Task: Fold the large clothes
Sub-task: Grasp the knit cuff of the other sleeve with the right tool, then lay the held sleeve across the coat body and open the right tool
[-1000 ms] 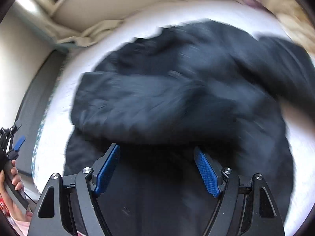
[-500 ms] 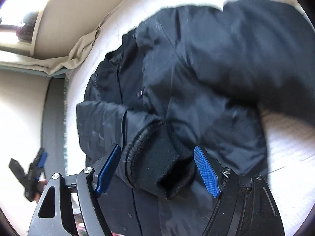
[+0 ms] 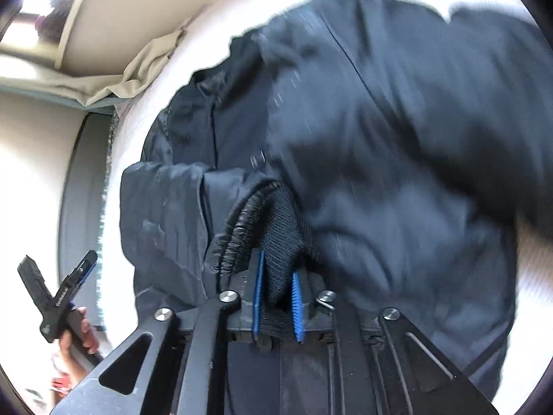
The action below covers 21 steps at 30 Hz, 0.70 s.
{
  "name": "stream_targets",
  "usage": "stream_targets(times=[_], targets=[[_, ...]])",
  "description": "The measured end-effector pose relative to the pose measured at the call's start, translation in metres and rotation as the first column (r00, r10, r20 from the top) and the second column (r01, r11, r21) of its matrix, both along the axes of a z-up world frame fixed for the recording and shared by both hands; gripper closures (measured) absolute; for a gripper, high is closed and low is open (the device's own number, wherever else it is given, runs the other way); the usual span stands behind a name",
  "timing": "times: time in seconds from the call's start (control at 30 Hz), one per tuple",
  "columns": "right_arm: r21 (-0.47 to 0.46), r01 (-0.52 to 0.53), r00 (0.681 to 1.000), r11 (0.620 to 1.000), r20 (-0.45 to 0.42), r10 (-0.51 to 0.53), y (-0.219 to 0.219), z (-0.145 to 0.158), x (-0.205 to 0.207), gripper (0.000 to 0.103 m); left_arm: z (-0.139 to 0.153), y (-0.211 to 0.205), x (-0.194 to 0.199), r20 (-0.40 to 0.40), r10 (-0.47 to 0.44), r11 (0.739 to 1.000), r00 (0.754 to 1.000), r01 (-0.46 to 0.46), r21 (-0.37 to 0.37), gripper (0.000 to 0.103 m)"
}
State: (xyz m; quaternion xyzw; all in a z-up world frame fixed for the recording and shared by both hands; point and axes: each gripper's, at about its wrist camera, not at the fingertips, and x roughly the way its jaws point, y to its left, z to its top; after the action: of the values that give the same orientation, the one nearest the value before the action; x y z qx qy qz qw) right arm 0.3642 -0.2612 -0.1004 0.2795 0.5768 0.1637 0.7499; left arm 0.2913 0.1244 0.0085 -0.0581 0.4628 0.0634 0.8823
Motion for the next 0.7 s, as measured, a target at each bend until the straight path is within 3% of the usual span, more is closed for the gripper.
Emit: stream_targets(times=[0.2, 0.37, 0.7], targets=[[-0.128, -0.023, 0.992, 0.992, 0.123, 0.039, 0.021, 0.022, 0.02, 0.095, -0.006, 0.017, -0.001, -0.021, 0.059, 0.998, 0.998, -0.059, -0.01, 0.016], [-0.171, -0.042, 0.977, 0.984, 0.2, 0.076, 0.031, 0.033, 0.026, 0.095, -0.014, 0.012, 0.0, -0.027, 0.027, 1.0, 0.999, -0.027, -0.002, 0.016], [-0.308, 0.042, 0.979, 0.95, 0.201, 0.021, 0.019, 0.011, 0.041, 0.095, -0.045, -0.005, 0.017, -0.067, -0.033, 0.999, 0.997, 0.035, 0.033, 0.016]])
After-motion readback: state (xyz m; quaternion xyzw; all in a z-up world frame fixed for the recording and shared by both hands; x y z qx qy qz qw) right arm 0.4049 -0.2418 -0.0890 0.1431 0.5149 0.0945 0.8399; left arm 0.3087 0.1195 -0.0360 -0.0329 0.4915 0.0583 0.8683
